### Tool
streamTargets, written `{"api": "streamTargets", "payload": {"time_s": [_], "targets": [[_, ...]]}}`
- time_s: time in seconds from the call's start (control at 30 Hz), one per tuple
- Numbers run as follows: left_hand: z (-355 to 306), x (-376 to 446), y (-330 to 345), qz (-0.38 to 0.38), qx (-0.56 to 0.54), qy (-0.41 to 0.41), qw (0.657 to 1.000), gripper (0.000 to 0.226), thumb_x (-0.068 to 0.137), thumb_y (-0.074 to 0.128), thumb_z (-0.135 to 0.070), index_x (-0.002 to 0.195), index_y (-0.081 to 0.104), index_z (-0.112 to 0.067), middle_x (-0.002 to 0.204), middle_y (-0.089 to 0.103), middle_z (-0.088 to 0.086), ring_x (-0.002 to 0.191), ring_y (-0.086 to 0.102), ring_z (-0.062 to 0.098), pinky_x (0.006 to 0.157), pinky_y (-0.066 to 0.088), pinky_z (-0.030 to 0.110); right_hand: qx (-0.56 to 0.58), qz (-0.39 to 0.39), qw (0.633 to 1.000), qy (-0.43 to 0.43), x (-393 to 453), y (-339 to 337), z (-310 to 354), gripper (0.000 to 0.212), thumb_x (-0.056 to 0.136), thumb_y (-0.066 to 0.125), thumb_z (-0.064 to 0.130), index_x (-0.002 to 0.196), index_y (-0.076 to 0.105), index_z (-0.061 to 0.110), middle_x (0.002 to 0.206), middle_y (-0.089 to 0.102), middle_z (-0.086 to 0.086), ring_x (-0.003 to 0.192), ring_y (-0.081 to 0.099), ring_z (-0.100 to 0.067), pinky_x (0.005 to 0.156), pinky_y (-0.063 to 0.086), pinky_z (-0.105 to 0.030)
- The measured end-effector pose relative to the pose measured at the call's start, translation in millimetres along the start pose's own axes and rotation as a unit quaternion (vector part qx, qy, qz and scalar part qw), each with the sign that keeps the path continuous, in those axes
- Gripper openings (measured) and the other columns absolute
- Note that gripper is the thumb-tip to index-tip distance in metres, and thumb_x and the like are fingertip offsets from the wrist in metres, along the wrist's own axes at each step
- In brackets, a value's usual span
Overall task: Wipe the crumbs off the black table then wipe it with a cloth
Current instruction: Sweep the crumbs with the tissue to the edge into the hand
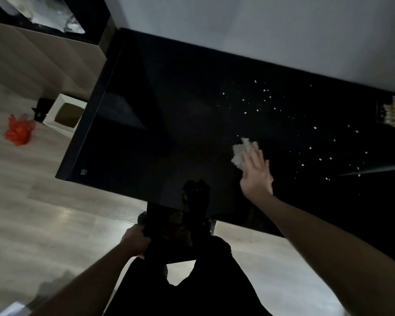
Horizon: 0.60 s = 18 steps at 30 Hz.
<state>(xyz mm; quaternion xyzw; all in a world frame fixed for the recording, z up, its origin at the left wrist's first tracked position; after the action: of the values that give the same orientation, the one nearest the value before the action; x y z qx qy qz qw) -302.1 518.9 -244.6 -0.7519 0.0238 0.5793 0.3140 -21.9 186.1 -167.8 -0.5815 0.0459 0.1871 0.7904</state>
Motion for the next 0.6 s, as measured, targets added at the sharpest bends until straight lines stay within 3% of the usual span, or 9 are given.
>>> {"api": "streamTargets", "payload": {"time_s": [0.1,0.13,0.2,0.27,0.4,0.5,0.6], "targets": [[-11.7,-11.8,4.0,0.0,-0.024,0.002,1.0,0.04,0.059,0.054,-0.023,0.091,0.077,-0.017,0.082,0.078,0.01,0.072,0.077,0.031,0.071,0.066,0.047,0.016,0.002,0.993,-0.116,-46.5,30.3,39.8,0.07,0.086,0.044,0.009,0.155,0.045,0.017,0.17,0.027,-0.007,0.156,0.025,-0.034,0.124,0.027,-0.058],[-16.4,-17.3,4.0,-0.001,-0.029,0.005,1.0,0.04,0.059,0.053,-0.023,0.091,0.077,-0.017,0.082,0.078,0.01,0.073,0.077,0.032,0.072,0.066,0.047,0.019,0.008,0.989,-0.148,-62.6,42.5,54.3,0.072,0.084,0.048,0.009,0.155,0.045,0.019,0.17,0.026,-0.004,0.156,0.025,-0.033,0.124,0.026,-0.055],[-22.9,-25.1,4.5,-0.004,-0.031,0.011,0.999,0.043,0.058,0.051,-0.023,0.091,0.078,-0.016,0.082,0.079,0.01,0.074,0.077,0.033,0.073,0.066,0.048,0.053,0.067,0.979,-0.187,-94.1,64.4,82.4,0.088,0.079,0.055,0.001,0.16,0.035,0.026,0.172,0.011,0.006,0.159,0.012,-0.022,0.128,0.015,-0.047],[-26.9,-28.8,6.8,-0.002,-0.033,0.015,0.999,0.043,0.059,0.05,-0.023,0.09,0.077,-0.013,0.083,0.079,0.013,0.076,0.077,0.035,0.074,0.065,0.048,0.093,0.126,0.962,-0.224,-123.6,83.3,103.4,0.093,0.077,0.053,-0.003,0.162,0.031,0.028,0.172,0.009,0.011,0.16,0.002,-0.014,0.13,0.011,-0.045],[-37.1,-41.1,4.9,-0.004,-0.004,0.031,1.0,0.037,0.064,0.054,-0.023,0.09,0.075,-0.008,0.087,0.078,0.014,0.082,0.076,0.034,0.076,0.064,0.043,0.212,0.172,0.94,-0.205,-157.3,77.3,116.4,0.071,0.097,0.05,0.004,0.159,0.036,0.037,0.169,0.015,0.027,0.156,0.008,0.006,0.127,0.023,-0.028],[-39.7,-43.3,3.2,0.009,0.022,0.034,0.999,0.038,0.064,0.052,-0.021,0.092,0.073,-0.007,0.083,0.078,0.012,0.076,0.077,0.029,0.072,0.066,0.042,0.3,0.058,0.944,-0.122,-149.9,36.3,90.7,0.063,0.098,0.051,-0.005,0.151,0.051,0.029,0.163,0.036,0.017,0.147,0.028,0.014,0.12,0.037,-0.024],[-38.8,-39.4,2.9,0.027,0.027,0.028,0.999,0.038,0.065,0.05,-0.017,0.093,0.074,-0.008,0.076,0.077,0.011,0.061,0.077,0.027,0.062,0.066,0.041,0.304,-0.068,0.95,-0.03,-122.0,-12.5,38.5,0.072,0.093,0.048,-0.014,0.147,0.055,0.032,0.157,0.048,0.014,0.146,0.042,0.0,0.12,0.039,-0.036]]}}
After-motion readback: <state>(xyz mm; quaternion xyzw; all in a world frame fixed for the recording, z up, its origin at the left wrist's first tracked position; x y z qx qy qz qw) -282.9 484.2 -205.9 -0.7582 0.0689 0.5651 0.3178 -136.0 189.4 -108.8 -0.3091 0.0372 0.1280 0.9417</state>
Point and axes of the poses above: each hand's wrist, its own x-axis towards the middle knuckle, its own y-axis out of the palm, z = x × y, the point moved 3 cm from there along x, towards the middle knuckle
